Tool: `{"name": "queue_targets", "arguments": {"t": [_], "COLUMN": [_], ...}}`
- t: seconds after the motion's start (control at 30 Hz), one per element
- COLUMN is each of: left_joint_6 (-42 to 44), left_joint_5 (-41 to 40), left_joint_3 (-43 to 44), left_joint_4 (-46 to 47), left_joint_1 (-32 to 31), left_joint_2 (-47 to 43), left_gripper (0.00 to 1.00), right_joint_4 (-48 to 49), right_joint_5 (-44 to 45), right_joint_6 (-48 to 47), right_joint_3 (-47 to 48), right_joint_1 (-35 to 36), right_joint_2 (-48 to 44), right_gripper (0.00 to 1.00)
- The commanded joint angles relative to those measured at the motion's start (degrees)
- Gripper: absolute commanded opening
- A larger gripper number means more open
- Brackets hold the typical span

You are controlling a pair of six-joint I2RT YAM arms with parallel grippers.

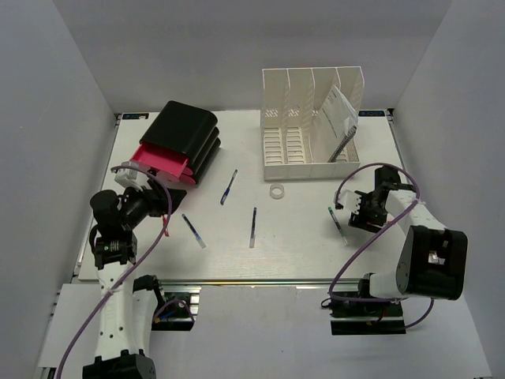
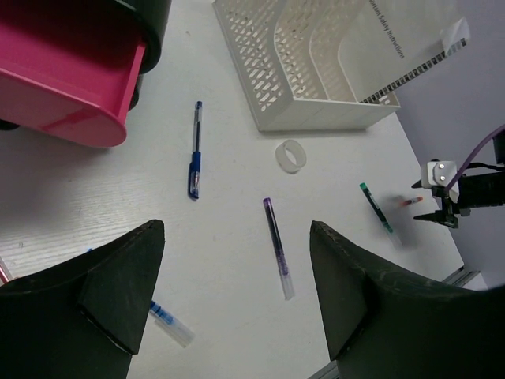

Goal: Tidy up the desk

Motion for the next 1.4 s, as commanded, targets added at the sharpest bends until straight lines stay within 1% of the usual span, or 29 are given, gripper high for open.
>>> {"name": "queue_targets", "arguments": {"t": [0.0, 0.37, 0.4, 0.5, 0.67, 0.77, 0.83, 0.87, 0.93, 0.97, 1.1, 1.13, 1.2, 1.27, 1.3, 1.33, 1.37], "left_joint_6": [-0.37, -0.29, -0.29, -0.29, -0.20, -0.20, -0.20, -0.20, -0.20, -0.29, -0.11, -0.02, 0.06, 0.15, 0.33, 0.33, 0.42], "left_joint_5": [1.78, 1.96, 1.96, 1.96, 1.70, 1.61, 1.61, 1.70, 1.70, 1.61, 1.44, 1.35, 1.26, 1.26, 1.26, 1.09, 1.08], "left_joint_3": [-0.43, -0.08, 0.01, -0.08, -0.08, -0.17, -0.17, -0.17, -0.25, -0.26, -0.17, -0.17, -0.17, -0.08, 0.01, 0.01, 0.01], "left_joint_4": [1.21, 1.12, 1.12, 1.12, 0.94, 0.94, 0.94, 1.03, 1.21, 1.12, 1.03, 1.12, 0.86, 0.86, 0.86, 0.86, 0.94], "left_joint_1": [0.36, 0.98, 0.98, 0.98, 0.98, 0.98, 0.98, 0.98, 0.98, 0.98, 0.98, 0.98, 0.98, 0.98, 0.98, 0.98, 0.98], "left_joint_2": [-3.13, -5.07, -5.07, -5.16, -4.98, -4.63, -4.54, -4.45, -4.45, -4.28, -3.49, -3.31, -2.96, -2.96, -2.96, -3.05, -3.05], "left_gripper": [0.84, 0.84, 0.84, 0.84, 0.84, 0.84, 0.84, 0.84, 0.84, 0.84, 0.84, 0.84, 0.84, 0.84, 0.84, 0.84, 0.84], "right_joint_4": [-0.83, 2.07, 1.72, 1.36, 7.51, 8.48, 8.66, 8.49, 6.38, 5.42, 0.41, -2.30, -5.82, -10.31, -11.63, -14.08, -15.15], "right_joint_5": [-1.00, -0.65, -0.91, -0.74, 0.67, -0.03, -1.08, -1.87, -3.28, -4.76, -8.28, -10.82, -14.08, -18.37, -20.05, -21.72, -25.05], "right_joint_6": [-3.79, -4.93, -4.93, -7.03, -8.53, -8.62, -9.23, -9.50, -10.20, -10.55, -10.12, -9.51, -8.36, -3.89, -1.96, 2.32, 4.02], "right_joint_3": [2.86, 3.48, 4.00, 3.57, -1.35, -2.67, -3.20, -3.46, -3.12, -2.77, -0.31, 0.92, 5.38, 8.91, 13.10, 15.23, 17.26], "right_joint_1": [-0.09, 0.09, 0.00, 0.09, -0.09, 0.00, -0.09, -0.09, -0.09, -0.09, -0.17, -0.09, -0.09, 0.26, 0.53, 0.79, 1.14], "right_joint_2": [1.76, 7.21, 8.00, 9.15, 10.11, 11.08, 11.34, 11.61, 11.52, 11.52, 10.99, 10.65, 9.86, 8.10, 7.40, 6.52, 6.25], "right_gripper": [0.72, 0.67, 0.63, 0.57, 0.51, 0.46, 0.37, 0.29, 0.22, 0.16, 0.06, 0.03, 0.00, 0.00, 0.00, 0.00, 0.00]}}
